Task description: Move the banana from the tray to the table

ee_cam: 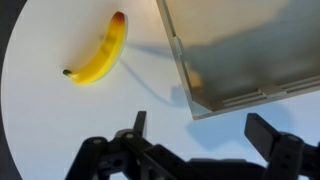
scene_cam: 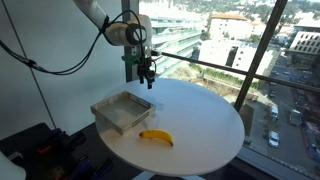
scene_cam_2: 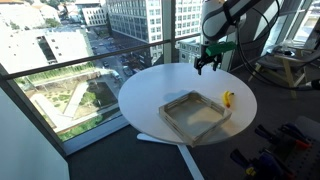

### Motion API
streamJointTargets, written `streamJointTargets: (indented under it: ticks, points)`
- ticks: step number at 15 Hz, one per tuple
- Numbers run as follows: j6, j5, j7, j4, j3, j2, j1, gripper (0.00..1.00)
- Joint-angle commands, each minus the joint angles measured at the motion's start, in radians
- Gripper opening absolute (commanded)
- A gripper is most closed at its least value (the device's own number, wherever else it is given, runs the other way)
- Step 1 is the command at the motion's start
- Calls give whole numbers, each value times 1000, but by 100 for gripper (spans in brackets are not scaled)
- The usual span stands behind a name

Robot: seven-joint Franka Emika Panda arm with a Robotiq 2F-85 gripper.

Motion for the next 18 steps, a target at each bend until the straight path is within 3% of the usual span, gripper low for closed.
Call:
streamJointTargets:
  ticks: [1, 18]
  points:
    - [8, -35, 19, -104, 14, -108, -4, 100]
    - [12, 32, -13, -313, 114, -366, -24, 100]
